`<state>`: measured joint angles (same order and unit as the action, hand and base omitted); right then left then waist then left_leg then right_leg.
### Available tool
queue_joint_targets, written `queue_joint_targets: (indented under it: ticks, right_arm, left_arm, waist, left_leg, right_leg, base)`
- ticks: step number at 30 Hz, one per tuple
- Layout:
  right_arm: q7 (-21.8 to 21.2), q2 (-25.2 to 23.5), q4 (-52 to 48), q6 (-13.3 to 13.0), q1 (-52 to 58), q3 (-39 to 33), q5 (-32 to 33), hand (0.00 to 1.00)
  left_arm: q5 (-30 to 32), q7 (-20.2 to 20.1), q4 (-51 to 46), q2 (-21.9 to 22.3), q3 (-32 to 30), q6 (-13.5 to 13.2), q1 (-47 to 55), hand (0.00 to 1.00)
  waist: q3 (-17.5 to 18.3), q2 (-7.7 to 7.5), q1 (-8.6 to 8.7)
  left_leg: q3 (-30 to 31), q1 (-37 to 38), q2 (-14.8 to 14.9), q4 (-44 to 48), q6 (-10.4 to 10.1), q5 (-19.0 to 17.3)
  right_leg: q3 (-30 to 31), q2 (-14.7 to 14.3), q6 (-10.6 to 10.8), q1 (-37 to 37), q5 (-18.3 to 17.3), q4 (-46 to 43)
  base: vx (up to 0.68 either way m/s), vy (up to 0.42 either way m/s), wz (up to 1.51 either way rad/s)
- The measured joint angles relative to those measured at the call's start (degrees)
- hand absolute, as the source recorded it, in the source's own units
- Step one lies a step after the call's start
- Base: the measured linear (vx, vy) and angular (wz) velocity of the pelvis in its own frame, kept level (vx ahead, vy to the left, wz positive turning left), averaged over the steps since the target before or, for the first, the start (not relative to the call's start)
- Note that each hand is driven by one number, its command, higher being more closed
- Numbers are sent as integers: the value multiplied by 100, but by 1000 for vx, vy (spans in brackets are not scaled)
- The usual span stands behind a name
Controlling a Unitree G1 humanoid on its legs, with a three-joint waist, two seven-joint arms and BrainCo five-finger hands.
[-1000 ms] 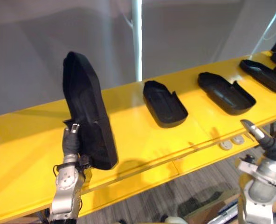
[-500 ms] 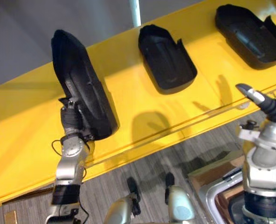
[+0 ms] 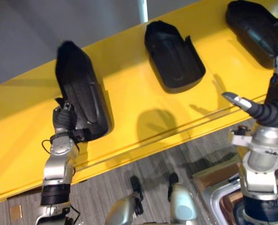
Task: Walk over and take plastic housings, then place them on the shelf
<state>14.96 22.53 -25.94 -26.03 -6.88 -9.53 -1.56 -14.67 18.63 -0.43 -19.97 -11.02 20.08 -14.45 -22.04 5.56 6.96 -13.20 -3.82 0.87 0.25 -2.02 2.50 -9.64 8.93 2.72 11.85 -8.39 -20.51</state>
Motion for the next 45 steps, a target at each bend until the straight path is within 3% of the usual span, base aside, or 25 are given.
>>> queue_joint_targets:
  ticks: [9, 14, 18, 25, 29, 31, 33, 34, 36, 37, 39, 42, 45]
  right_arm:
    - [-128, -18, 6, -1, 172, -17, 88, 0]
    - [-126, -93, 54, -6, 197, -28, 190, 0]
    - [-137, -258, 248, -19, 267, -51, 217, 0]
    - [-449, -621, 291, -183, 628, 88, 445, 0]
    - [-743, -733, 421, -265, 640, 503, 750, 0]
    - [-868, -864, 436, -262, 697, 789, 749, 0]
    - [-873, -897, 436, -260, 738, 932, 749, 0]
    - [-869, -905, 436, -247, 770, 998, 742, 0]
    - [-847, -944, 437, -234, 890, 1119, 686, 0]
    - [-837, -1007, 436, -226, 982, 1143, 629, 0]
    - [-794, -1059, 436, -221, 1110, 1140, 629, 0]
    - [-744, -1143, 425, -118, 1282, 1142, 630, 0]
    - [-748, -1230, 398, -95, 1460, 1125, 641, 0]
  left_arm:
    - [-10, 50, 480, -4, -40, -5, -143, 0]
    - [-184, 478, 1120, -19, -183, -184, -410, 0]
    - [-582, 1169, 1543, -1, -183, -576, -539, 0]
    - [-673, 1888, 1546, 109, -199, -1295, -598, 0]
    - [-376, 2056, 811, 426, -443, -1988, -510, 0]
    - [-292, 1896, -306, 569, -450, -2481, -139, 0]
    - [-274, 1754, -994, 707, -414, -2728, 164, 0]
    - [-257, 1620, -1378, 802, -395, -2883, 384, 100]
    - [-294, 1248, -2090, 968, -396, -3178, 1038, 100]
    - [-404, 797, -2529, 1025, -402, -3348, 1596, 100]
    - [-582, 219, -2947, 1153, -400, -3439, 2192, 100]
    - [-801, -780, -3228, 1232, -408, -3442, 3092, 100]
    - [-806, -1458, -3265, 1380, -426, -3311, 3754, 100]
  waist:
    - [19, 10, 24]
    - [159, 21, 42]
    - [263, -3, 144]
    - [482, -96, 171]
    - [624, -116, 133]
    - [715, -78, 86]
    - [784, -34, 74]
    - [816, -6, -1]
    - [958, 54, -50]
    - [1008, 71, -136]
    - [1059, 75, -278]
    - [1177, 22, -428]
    - [1245, -109, -607]
  left_leg:
    - [-40, 156, 14, -8, 1, 0]
    - [-138, 177, 70, -59, 3, 1]
    - [-144, 300, 108, -100, 4, 2]
    - [-157, 523, 169, -185, 4, 1]
    - [-121, 586, 184, -195, 5, -1]
    - [-77, 594, 196, -201, 5, -1]
    - [39, 623, 181, -210, 5, 0]
    - [45, 689, 180, -240, 5, 0]
    - [154, 716, 168, -279, 5, 0]
    - [204, 747, 169, -288, 3, -1]
    - [329, 768, 164, -318, -1, -2]
    - [482, 770, 142, -385, -23, 15]
    - [572, 763, 127, -391, -25, 15]
  right_leg:
    - [34, -29, 20, -149, 21, 45]
    - [76, -131, 18, -206, 163, 286]
    - [84, -211, 34, -450, 323, 568]
    - [65, -330, 33, -835, 518, 1035]
    - [7, -362, 25, -1014, 583, 1293]
    - [-64, -391, 32, -1176, 707, 1515]
    - [-157, -386, 40, -1289, 721, 1602]
    - [-170, -388, 41, -1356, 721, 1634]
    - [-306, -389, 42, -1468, 721, 1750]
    - [-393, -395, 43, -1575, 721, 1849]
    - [-484, -408, 53, -1682, 715, 1973]
    - [-710, -415, 80, -1835, 740, 2149]
    - [-783, -418, 85, -1913, 749, 2218]
  base:
    - [3, -1, -4]
    - [16, -9, -9]
    - [35, 1, -4]
    - [7, 3, -6]
    - [-16, 10, 2]
    - [19, 15, 8]
    - [31, 10, 21]
    - [42, 14, 21]
    - [40, 1, 25]
    - [31, -7, 27]
    - [18, -18, 29]
    - [28, -16, 32]
    - [59, -11, 18]
